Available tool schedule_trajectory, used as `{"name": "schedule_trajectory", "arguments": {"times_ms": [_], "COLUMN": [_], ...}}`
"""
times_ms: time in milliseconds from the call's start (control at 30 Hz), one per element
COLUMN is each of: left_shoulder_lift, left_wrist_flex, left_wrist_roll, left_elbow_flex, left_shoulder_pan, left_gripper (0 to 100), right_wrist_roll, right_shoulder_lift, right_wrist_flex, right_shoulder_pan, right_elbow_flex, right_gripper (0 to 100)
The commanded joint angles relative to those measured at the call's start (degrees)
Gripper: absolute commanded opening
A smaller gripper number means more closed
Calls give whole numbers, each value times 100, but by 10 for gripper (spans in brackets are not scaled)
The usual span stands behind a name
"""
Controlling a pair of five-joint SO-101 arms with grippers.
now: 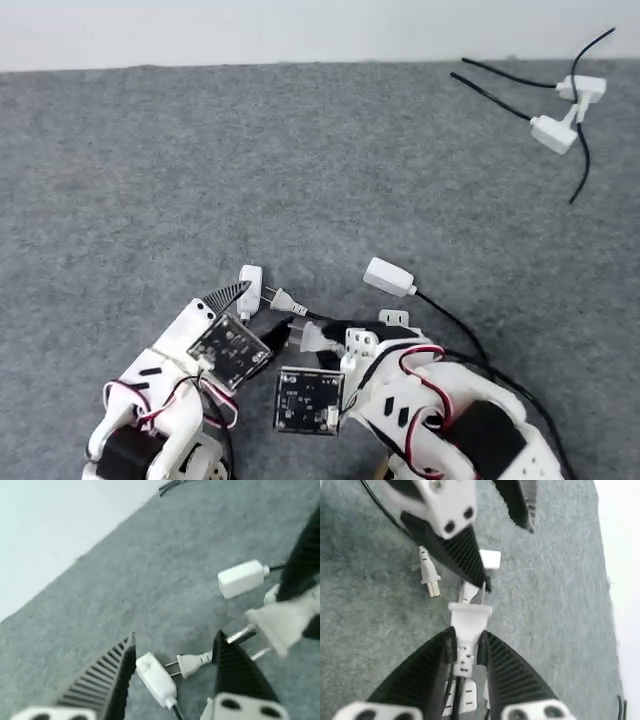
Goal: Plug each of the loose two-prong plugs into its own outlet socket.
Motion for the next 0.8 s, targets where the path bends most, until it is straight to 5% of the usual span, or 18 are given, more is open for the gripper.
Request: {"name": "schedule_trajectory", "arguments": {"times_ms": [0, 433, 567, 767], "left_shoulder_lift": [-35, -35, -35, -35], "left_wrist_flex": [-167, -167, -193, -1002], "left_wrist_roll": [-44, -35, -26, 299], "left_elbow_flex": [66, 119, 119, 338], "left_shoulder_pan": [-44, -88, -176, -1662], "left_gripper": [236, 236, 236, 236], "right_wrist_roll": [-44, -53, -176, -800], "right_shoulder_lift": [13, 31, 84, 84], "right_wrist_flex": [75, 31, -690, -2088], "right_shoulder_pan": [-215, -189, 66, 303], "right_elbow_flex": [-62, 70, 853, 2347], "right_gripper": [9, 9, 12, 15]}}
